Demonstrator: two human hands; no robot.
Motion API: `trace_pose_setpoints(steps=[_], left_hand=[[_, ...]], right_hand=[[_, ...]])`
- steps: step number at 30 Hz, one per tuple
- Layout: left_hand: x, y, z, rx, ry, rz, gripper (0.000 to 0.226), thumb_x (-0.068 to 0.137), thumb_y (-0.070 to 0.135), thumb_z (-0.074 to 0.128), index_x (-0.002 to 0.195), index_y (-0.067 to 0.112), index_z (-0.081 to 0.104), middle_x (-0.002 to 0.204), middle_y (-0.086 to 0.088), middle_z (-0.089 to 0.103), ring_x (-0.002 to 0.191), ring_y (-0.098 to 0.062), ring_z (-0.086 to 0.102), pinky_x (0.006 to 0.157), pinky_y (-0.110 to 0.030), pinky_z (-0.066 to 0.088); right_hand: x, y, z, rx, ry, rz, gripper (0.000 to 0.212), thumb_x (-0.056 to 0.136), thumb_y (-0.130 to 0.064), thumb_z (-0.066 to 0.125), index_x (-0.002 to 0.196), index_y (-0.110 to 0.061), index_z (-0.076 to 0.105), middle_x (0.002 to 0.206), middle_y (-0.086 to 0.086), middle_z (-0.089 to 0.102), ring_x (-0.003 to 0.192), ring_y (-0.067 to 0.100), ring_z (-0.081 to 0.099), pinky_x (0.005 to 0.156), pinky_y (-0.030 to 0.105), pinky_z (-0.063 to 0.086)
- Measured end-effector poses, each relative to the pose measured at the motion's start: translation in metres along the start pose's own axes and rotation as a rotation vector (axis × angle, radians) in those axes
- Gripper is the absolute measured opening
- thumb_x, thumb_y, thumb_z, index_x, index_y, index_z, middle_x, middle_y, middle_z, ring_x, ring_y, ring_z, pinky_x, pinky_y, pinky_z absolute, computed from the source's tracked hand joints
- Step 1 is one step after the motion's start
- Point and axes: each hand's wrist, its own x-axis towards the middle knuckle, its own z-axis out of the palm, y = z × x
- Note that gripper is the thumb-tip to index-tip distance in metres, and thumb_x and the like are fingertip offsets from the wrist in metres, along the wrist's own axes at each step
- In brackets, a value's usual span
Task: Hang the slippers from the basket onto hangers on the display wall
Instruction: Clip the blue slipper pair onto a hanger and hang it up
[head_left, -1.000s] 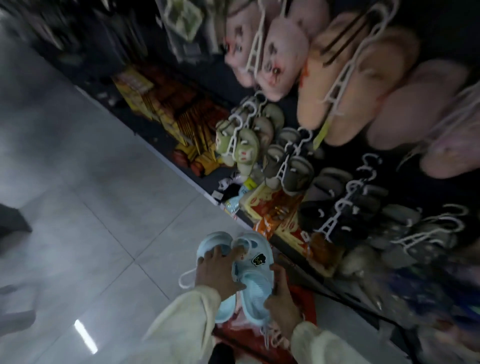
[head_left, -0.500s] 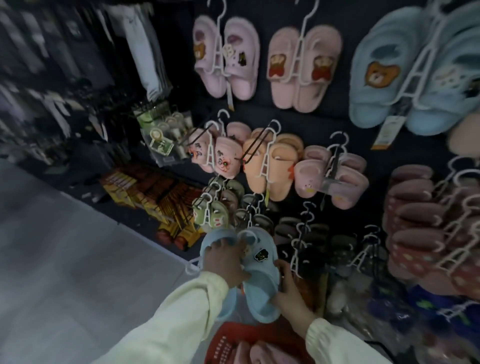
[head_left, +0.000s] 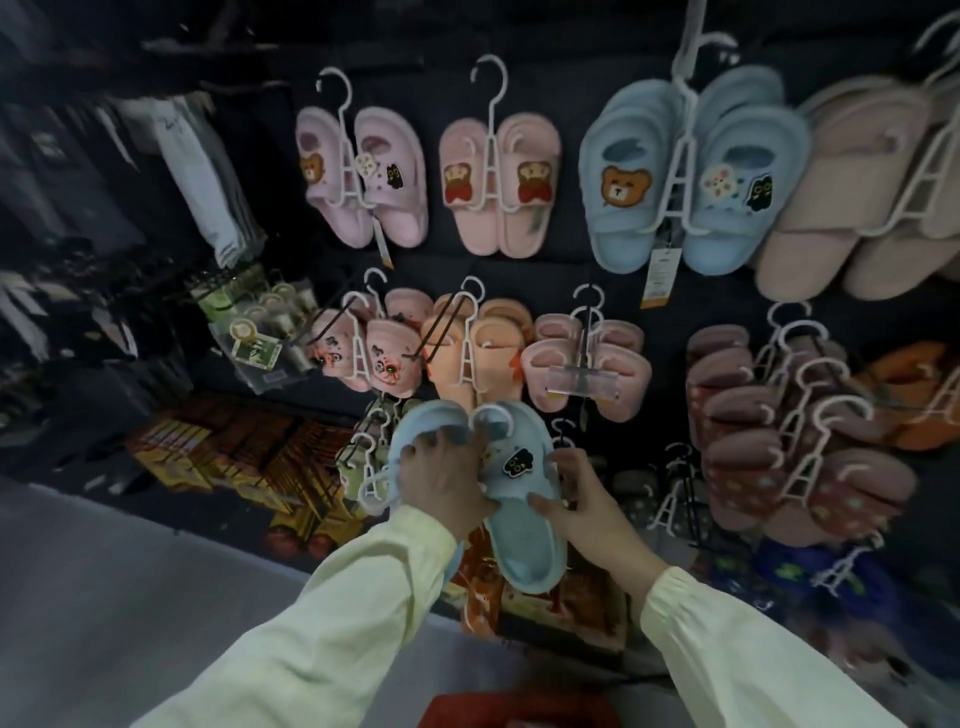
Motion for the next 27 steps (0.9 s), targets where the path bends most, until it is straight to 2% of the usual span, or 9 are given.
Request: trace_pose_setpoints(steps=[2,4,6,10,15,18,22,25,27], left_hand=[[-0.001,0.006,-0.009,-0.005,0.028,0.013,0.086,0.078,0.059,0.067,0.149,0.031,0.026,0.127,-0.009,0.052,0.113,-0.035,0.052,0.087,-0.040,0.043],[-0.005,0.012,-0.017,-0.018,0.061,0.040,0.085,0.078,0.060,0.067,0.147,0.032,0.028,0.125,-0.009,0.052,0.113,-0.034,0.051,0.087,-0.040,0.042],[-0.012,0.018,-0.024,-0.035,0.105,0.083,0.084,0.078,0.059,0.066,0.148,0.036,0.026,0.125,-0.007,0.051,0.113,-0.033,0.049,0.088,-0.040,0.040],[-0.025,0.022,-0.036,-0.042,0.178,0.115,0.084,0.075,0.062,0.065,0.146,0.041,0.025,0.124,-0.003,0.050,0.113,-0.032,0.049,0.088,-0.041,0.039],[-0.038,0.021,-0.041,-0.009,0.229,0.182,0.075,0.057,0.063,0.072,0.124,0.038,0.049,0.097,-0.002,0.056,0.085,-0.031,0.055,0.068,-0.039,0.039],[-0.046,0.027,-0.042,0.002,0.232,0.210,0.076,0.049,0.066,0.075,0.115,0.036,0.052,0.092,-0.002,0.057,0.081,-0.030,0.054,0.066,-0.039,0.040],[-0.054,0.031,-0.050,-0.013,0.206,0.202,0.078,0.057,0.069,0.070,0.124,0.037,0.044,0.103,-0.002,0.057,0.091,-0.030,0.053,0.074,-0.041,0.042],[-0.057,0.031,-0.055,-0.029,0.172,0.250,0.088,0.072,0.069,0.065,0.142,0.039,0.021,0.119,-0.004,0.049,0.108,-0.031,0.047,0.088,-0.042,0.039],[-0.058,0.029,-0.058,-0.062,0.148,0.298,0.097,0.077,0.071,0.059,0.149,0.039,0.003,0.125,-0.003,0.046,0.113,-0.030,0.044,0.092,-0.041,0.039]], right_hand=[[0.004,-0.010,-0.002,-0.045,0.113,-0.092,0.038,0.092,-0.030,0.069,0.123,-0.036,0.047,0.126,-0.011,0.049,0.109,0.009,0.055,0.087,0.019,0.045],[0.008,-0.022,-0.002,-0.115,0.154,-0.173,0.042,0.093,-0.033,0.066,0.127,-0.044,0.045,0.133,-0.010,0.042,0.122,0.008,0.046,0.101,0.024,0.039],[0.011,-0.034,0.000,-0.215,0.200,-0.246,0.044,0.093,-0.038,0.063,0.132,-0.050,0.046,0.138,-0.009,0.039,0.130,0.008,0.039,0.107,0.027,0.035],[0.009,-0.055,0.001,-0.298,0.285,-0.283,0.036,0.095,-0.044,0.059,0.128,-0.055,0.048,0.140,-0.005,0.038,0.134,0.019,0.036,0.109,0.040,0.039],[0.010,-0.075,-0.001,-0.271,0.301,-0.225,0.015,0.095,-0.049,0.050,0.107,-0.050,0.058,0.122,-0.005,0.048,0.118,0.021,0.047,0.101,0.046,0.044],[0.008,-0.080,-0.002,-0.363,0.335,-0.181,0.012,0.093,-0.051,0.049,0.096,-0.046,0.060,0.118,-0.009,0.052,0.114,0.023,0.049,0.097,0.050,0.043],[0.002,-0.086,-0.004,-0.398,0.375,-0.182,0.010,0.097,-0.039,0.053,0.097,-0.044,0.062,0.124,-0.008,0.053,0.114,0.022,0.048,0.094,0.043,0.038],[0.000,-0.085,-0.006,-0.389,0.380,-0.211,0.012,0.098,-0.034,0.054,0.097,-0.045,0.060,0.123,-0.008,0.055,0.113,0.022,0.050,0.090,0.041,0.037],[-0.002,-0.084,-0.008,-0.351,0.374,-0.222,0.014,0.100,-0.032,0.053,0.097,-0.045,0.058,0.118,-0.015,0.053,0.113,0.020,0.050,0.092,0.042,0.038]])
